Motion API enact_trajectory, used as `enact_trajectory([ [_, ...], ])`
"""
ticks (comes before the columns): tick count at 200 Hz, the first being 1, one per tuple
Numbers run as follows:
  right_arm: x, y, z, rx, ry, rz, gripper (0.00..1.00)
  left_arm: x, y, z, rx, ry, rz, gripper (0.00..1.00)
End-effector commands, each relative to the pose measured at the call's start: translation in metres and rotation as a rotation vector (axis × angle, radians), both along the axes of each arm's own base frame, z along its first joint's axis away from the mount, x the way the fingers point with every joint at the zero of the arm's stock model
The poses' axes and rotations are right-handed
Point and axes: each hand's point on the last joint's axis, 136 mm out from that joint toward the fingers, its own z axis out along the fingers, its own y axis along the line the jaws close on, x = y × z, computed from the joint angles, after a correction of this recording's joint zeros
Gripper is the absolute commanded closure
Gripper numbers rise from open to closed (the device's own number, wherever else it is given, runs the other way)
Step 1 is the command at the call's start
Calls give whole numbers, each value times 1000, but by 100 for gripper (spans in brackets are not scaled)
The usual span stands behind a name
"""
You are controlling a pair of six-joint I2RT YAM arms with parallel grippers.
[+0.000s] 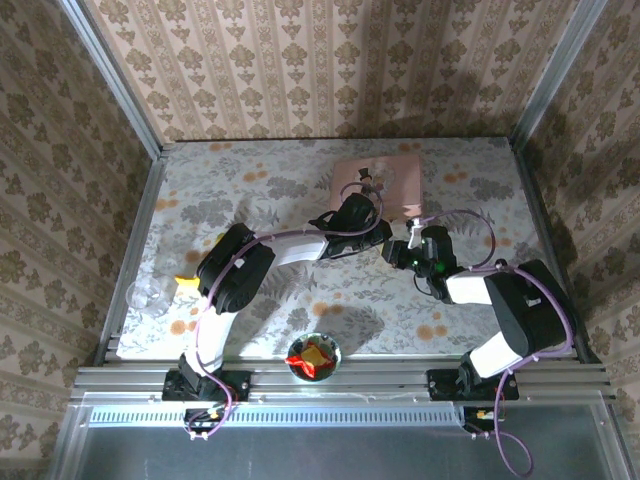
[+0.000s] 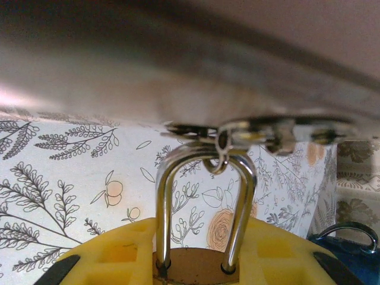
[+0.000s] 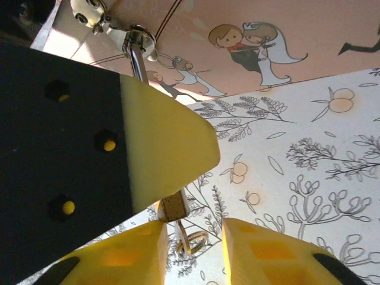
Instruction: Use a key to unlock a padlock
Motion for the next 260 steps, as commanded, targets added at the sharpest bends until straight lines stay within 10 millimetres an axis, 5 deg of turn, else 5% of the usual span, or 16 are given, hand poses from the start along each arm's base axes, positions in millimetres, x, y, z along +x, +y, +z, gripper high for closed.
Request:
enact_trajectory([
  [1,1,-9,6,-30,-19,-33,66,5,-25,46,-145,-53,-33,100],
  [49,-18,-13,8,0,-9,-43,60,13,-22,40,-141,-48,-5,100],
  [126,-46,-20,17,55,-13,-74,72,14,-23,34,-142,-33,1,100],
  [260,3,5,8,119,-13,-23,76,6,-21,29,-137,-18,-5,100],
])
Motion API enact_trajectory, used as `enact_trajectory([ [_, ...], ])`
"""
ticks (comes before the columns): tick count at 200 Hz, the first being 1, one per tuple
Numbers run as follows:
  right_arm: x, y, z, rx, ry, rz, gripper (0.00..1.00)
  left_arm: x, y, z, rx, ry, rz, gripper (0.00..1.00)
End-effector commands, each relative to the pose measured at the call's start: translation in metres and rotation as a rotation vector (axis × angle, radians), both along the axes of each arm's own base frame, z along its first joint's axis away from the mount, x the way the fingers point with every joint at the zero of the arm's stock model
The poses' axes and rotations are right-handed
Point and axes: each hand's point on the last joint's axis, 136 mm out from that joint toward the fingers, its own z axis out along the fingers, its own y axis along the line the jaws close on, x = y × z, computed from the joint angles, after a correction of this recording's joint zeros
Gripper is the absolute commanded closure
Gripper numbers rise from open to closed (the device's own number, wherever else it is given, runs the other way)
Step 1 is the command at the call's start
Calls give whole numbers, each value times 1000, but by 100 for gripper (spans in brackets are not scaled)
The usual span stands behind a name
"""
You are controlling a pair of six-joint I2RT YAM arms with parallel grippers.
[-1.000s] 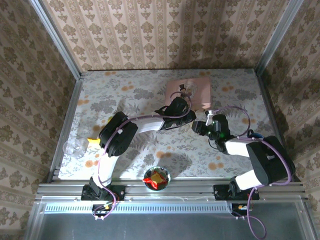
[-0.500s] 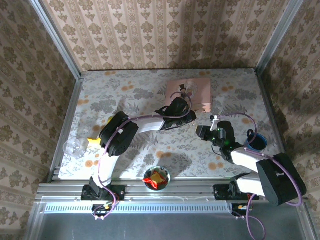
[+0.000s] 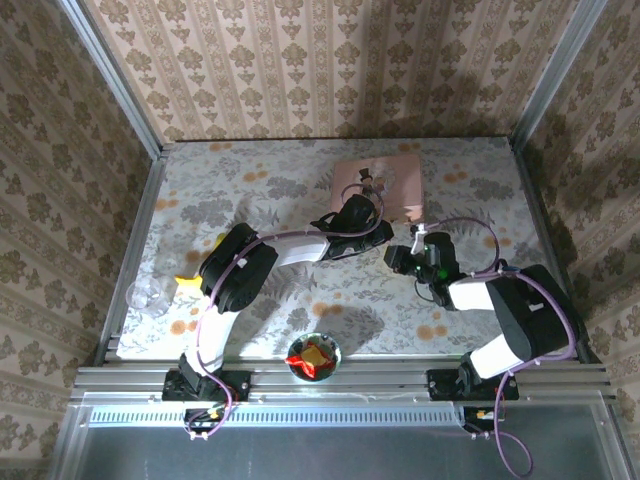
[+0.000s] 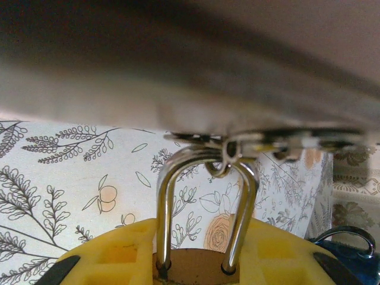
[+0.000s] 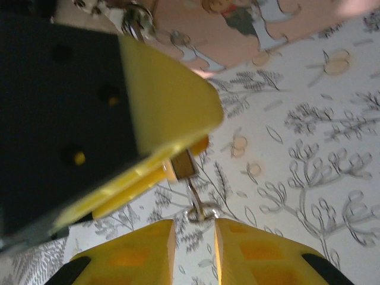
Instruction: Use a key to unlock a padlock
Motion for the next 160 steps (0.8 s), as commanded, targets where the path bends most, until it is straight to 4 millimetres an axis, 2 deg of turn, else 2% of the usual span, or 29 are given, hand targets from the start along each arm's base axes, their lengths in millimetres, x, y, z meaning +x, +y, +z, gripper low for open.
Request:
enact_trajectory([
  [1,14,4,12,26,-50,-1,76,3,-17,33,-120,-26,-15,100],
  [27,19,3,7,16,-40,-8,80,2,-18,35,-120,-32,-21,100],
  [53,22,3,5,13,-38,-16,95,0,-17,35,-121,-32,-27,100],
  [74,24,2,6,15,-39,-26,100,-2,-18,34,-128,-29,-35,100],
  [80,24,1,6,17,-37,-28,100,-2,-18,33,-132,-30,-38,91],
  [93,25,1,7,21,-36,-33,100,-2,-18,34,-143,-35,-42,62],
  [120,26,0,6,28,-27,-45,100,-2,-14,37,-135,-78,-55,31],
  [130,27,0,6,32,-24,-50,100,-1,-12,40,-136,-106,-55,17],
  [137,27,0,5,33,-20,-54,100,1,-10,43,-142,-129,-52,13],
  [160,29,-1,3,39,-9,-66,100,10,1,45,-161,-188,-22,12],
])
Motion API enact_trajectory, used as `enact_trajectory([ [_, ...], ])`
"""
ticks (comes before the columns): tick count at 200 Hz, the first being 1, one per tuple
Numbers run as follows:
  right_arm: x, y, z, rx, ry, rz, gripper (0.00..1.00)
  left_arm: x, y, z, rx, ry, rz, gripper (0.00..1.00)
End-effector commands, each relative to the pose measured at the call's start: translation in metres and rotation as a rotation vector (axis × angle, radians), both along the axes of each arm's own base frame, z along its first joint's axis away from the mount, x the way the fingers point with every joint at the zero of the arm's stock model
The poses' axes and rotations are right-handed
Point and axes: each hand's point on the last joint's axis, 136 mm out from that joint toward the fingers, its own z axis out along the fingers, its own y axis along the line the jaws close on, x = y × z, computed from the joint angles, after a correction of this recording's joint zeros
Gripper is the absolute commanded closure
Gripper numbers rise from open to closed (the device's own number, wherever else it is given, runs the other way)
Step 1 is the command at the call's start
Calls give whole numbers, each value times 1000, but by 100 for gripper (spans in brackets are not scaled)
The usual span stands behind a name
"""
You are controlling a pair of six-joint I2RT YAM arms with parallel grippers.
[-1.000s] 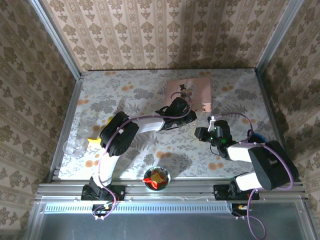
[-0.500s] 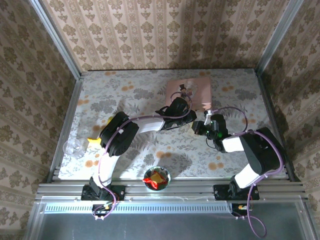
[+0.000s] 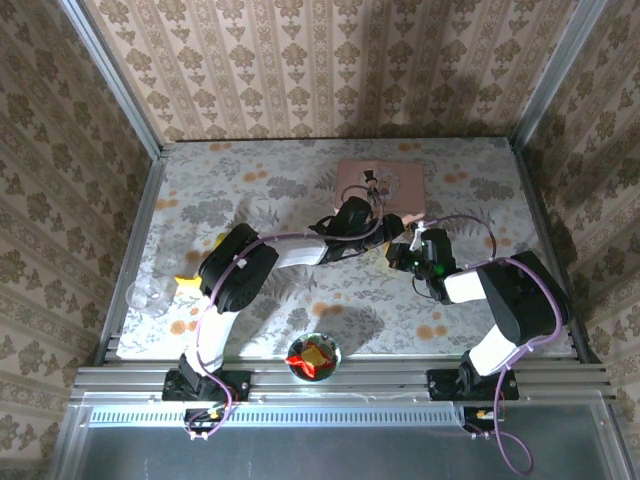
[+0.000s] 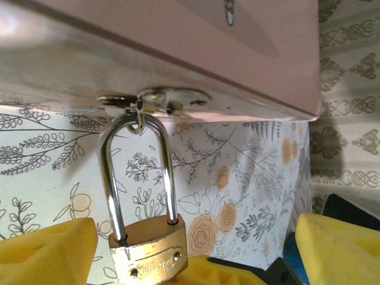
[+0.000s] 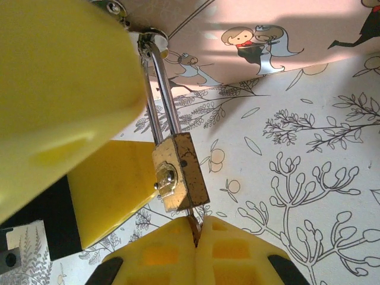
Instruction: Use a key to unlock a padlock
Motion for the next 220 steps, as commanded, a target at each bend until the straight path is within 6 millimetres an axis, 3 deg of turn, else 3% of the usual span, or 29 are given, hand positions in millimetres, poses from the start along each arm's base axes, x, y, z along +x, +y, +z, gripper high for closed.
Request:
enact_trajectory([
  [1,18,1,18,15,-66,-21,100,12,5,39,-85,-129,15,12],
  [27,20,4,16,41,-53,-24,100,20,18,27,-68,-130,43,13],
  [48,22,5,16,58,-50,-26,100,27,25,18,-47,-150,55,21],
  [95,24,9,22,91,-54,-23,100,35,24,11,-77,-206,37,29],
  [175,26,11,34,112,-69,-21,100,22,28,-11,-46,-183,-11,32],
  [220,26,12,38,128,-72,-22,100,13,20,-16,-55,-168,-48,36],
])
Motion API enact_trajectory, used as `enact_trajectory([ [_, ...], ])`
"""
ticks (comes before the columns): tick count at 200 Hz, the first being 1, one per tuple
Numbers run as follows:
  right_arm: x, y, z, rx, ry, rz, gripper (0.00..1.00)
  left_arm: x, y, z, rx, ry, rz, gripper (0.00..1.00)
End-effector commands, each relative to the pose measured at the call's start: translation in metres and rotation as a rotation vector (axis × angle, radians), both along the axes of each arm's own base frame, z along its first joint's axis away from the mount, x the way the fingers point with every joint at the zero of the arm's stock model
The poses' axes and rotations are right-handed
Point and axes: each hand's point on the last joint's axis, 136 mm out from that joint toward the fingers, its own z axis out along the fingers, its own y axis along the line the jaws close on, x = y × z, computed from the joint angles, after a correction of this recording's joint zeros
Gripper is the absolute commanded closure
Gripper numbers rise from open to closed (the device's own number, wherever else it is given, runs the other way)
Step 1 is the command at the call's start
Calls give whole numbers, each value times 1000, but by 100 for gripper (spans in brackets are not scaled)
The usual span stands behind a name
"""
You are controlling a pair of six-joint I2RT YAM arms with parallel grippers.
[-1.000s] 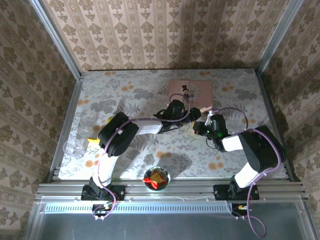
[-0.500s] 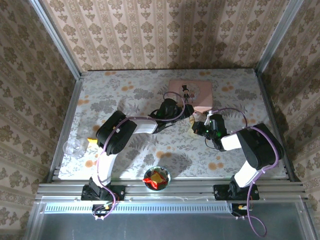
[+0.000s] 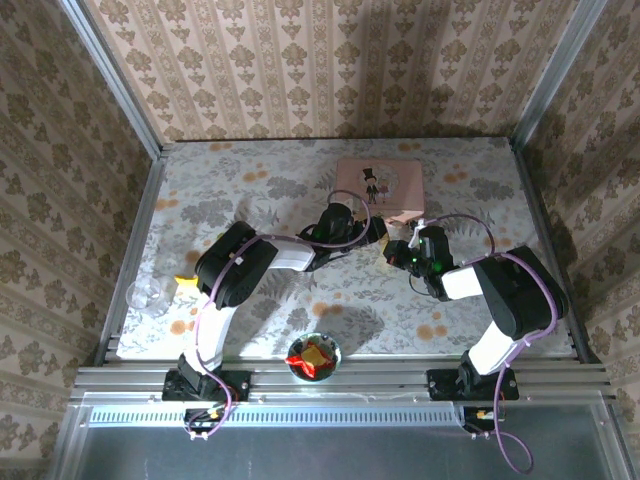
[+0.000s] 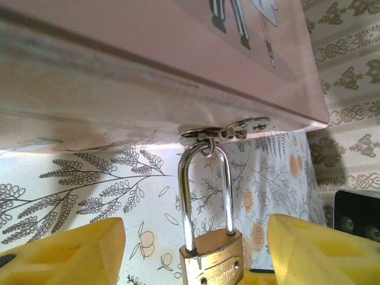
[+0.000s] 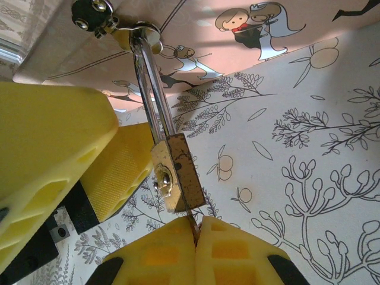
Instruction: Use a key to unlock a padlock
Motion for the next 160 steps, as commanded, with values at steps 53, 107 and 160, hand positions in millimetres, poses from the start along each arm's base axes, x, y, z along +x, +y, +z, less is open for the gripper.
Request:
enact_trajectory([
  [53,19,9,42,62,-125,12,100,-10,-16,-3,-25,-15,-60,39],
  [107,21,12,43,86,-124,14,100,-9,-22,-1,-45,-12,-65,47],
  [160,17,12,44,89,-120,14,99,-7,-30,6,-80,-25,-77,50],
])
